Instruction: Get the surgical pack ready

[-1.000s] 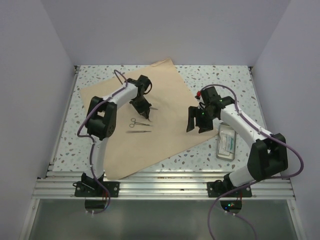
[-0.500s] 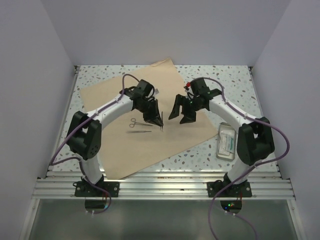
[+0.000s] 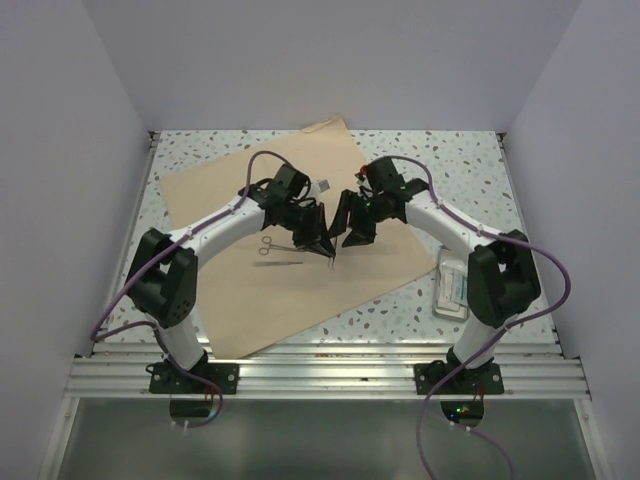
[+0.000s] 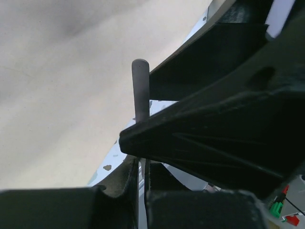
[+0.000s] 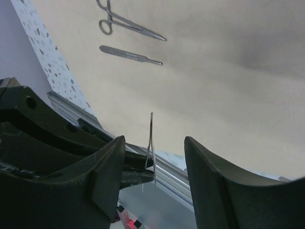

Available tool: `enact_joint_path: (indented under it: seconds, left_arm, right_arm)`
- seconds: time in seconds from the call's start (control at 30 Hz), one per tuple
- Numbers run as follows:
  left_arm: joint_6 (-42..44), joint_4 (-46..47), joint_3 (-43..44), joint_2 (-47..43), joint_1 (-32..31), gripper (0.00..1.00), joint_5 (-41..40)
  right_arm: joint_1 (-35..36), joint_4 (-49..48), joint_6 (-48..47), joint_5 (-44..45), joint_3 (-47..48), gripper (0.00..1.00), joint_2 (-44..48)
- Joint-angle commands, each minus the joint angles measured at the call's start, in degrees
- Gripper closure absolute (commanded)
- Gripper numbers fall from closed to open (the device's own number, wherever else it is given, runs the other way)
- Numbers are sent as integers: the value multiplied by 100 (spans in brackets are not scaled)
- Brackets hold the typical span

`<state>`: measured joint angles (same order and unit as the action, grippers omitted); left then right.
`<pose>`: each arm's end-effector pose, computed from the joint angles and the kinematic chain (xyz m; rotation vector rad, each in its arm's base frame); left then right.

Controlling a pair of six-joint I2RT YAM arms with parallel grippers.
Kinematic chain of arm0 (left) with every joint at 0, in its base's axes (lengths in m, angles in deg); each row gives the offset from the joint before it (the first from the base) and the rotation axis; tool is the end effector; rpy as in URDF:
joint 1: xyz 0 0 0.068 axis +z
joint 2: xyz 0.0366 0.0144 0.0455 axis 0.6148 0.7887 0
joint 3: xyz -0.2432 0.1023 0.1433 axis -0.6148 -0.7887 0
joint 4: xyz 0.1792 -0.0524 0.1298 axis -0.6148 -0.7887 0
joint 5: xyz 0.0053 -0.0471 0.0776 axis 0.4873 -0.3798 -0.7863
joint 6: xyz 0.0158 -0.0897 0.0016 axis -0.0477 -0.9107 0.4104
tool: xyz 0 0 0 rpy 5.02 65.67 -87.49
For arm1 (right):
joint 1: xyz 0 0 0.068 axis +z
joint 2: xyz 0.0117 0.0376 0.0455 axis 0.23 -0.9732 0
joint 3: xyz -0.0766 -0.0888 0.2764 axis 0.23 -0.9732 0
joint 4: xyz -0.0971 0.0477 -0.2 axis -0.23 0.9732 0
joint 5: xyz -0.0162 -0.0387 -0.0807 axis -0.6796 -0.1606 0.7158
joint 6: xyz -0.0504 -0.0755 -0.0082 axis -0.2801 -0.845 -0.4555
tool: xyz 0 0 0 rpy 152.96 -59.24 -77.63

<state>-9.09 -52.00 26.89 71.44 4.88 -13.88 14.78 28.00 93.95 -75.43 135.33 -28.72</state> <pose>0.2795 -0.2371 0.2511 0.1434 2.8083 -1.1676 0.3053 0.2035 0.2550 0.1547 2.7632 0.9939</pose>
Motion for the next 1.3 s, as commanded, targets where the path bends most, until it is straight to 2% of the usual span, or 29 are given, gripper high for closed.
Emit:
enact_joint_path:
  seconds: [0.0,0.03,0.07,0.13,0.17,0.2,0.23,0.27,0.37,0.43,0.47,0.57,0.63,0.73,0.87,1.17,1.27]
  left_arm:
    - [148,343,66,-218,-25,100,285]
    - [140,369,75,-209,-34,100,311]
    - [148,396,75,-209,-43,100,346]
    - [166,422,110,-174,-43,100,391]
    - [192,422,127,-148,-43,100,426]
    - [218,422,136,-139,-25,100,443]
    - [236,440,162,-121,-34,100,452]
    - [245,431,189,-95,-17,84,426]
    - [280,387,250,-60,62,53,268]
    - [263,387,277,-34,185,46,180]
    - [237,370,294,36,247,37,67]
    - [149,115,470,265,502,34,-329]
    - [52,-217,698,475,651,34,-766]
    - [-184,-761,1058,651,739,35,-1365]
    - [-519,-1484,1489,959,792,35,-2403]
    - [-1196,-2065,1753,1223,985,33,-2703]
    - [-1538,-2223,1762,1320,1091,32,-2852]
  right_arm:
    - [40,-121,144,58,-78,45,-54]
    - [40,-112,136,49,-61,46,-71]
    - [40,-86,127,40,-52,53,-89]
    - [40,-25,65,49,9,71,-115]
    - [40,10,48,66,27,92,-115]
    - [31,115,-31,101,53,100,-124]
    - [14,212,-84,162,79,100,-116]
    - [-30,352,-180,276,132,100,-124]
    - [-240,906,-584,768,168,100,51]
    - [-390,1406,-997,1383,115,100,287]
    - [-573,1582,-1146,1602,80,100,358]
    - [-1040,2451,-1839,2595,-165,100,666]
    - [-1443,2655,-2078,3375,-333,100,885]
    - [-1787,2858,-2413,4019,-658,100,1140]
    - [-2122,2780,-2510,4258,-1036,100,1203]
    - [-2359,2314,-2615,4619,-1415,99,737]
    - [-2386,2261,-2624,4487,-1310,87,588]
